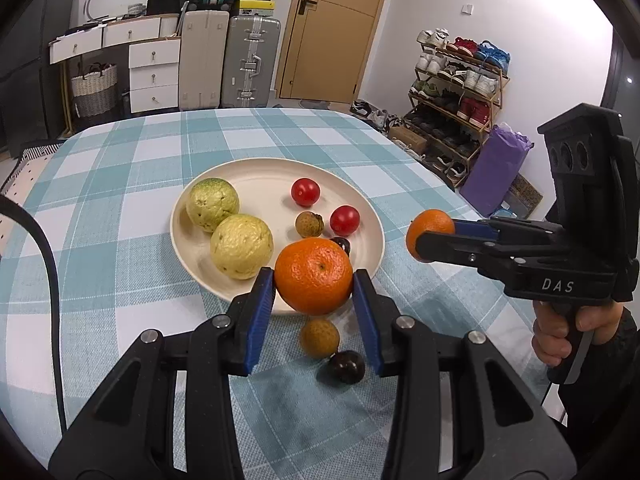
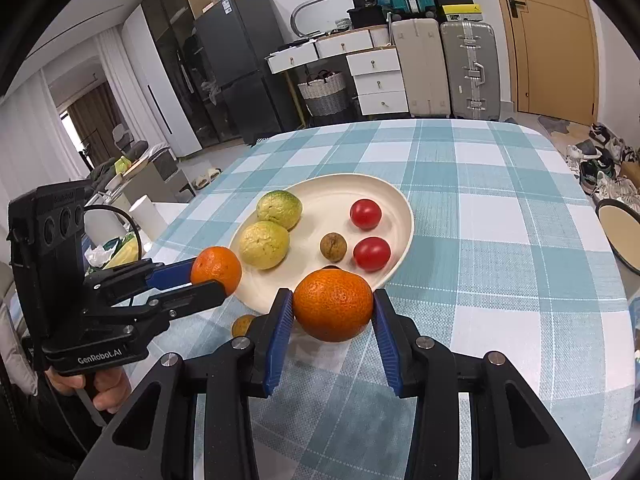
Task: Organize fruits
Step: 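Carry both orange mandarins over the cream plate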
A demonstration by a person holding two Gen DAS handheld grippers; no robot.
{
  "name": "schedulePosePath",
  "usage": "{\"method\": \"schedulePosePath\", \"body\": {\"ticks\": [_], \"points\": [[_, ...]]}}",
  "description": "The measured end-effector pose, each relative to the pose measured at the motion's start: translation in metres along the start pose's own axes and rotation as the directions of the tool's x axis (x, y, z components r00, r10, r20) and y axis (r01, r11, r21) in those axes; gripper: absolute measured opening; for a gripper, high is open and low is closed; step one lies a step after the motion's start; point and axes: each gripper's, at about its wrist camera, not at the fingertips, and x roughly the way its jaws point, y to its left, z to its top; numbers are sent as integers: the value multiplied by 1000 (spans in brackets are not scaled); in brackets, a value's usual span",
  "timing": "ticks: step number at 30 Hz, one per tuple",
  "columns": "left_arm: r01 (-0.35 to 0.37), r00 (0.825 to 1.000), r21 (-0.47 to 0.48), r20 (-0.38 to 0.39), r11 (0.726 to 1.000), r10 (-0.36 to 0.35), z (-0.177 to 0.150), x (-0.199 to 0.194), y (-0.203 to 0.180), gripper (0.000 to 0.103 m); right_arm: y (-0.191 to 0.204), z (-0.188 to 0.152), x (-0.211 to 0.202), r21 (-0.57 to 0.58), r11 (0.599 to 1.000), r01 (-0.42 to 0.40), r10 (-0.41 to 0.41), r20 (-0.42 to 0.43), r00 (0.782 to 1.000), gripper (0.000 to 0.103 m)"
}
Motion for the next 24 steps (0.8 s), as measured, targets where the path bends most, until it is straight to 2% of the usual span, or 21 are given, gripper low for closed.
{"method": "schedulePosePath", "body": {"ticks": [15, 24], "points": [[-40, 999, 54, -21, 998, 41, 11, 35, -9, 37, -11, 27, 20, 8, 1000, 25, -25, -1, 1000, 41], [-25, 999, 46, -40, 999, 27, 12, 49, -8, 37, -14, 51, 46, 8, 1000, 18, -18, -17, 1000, 41]]}}
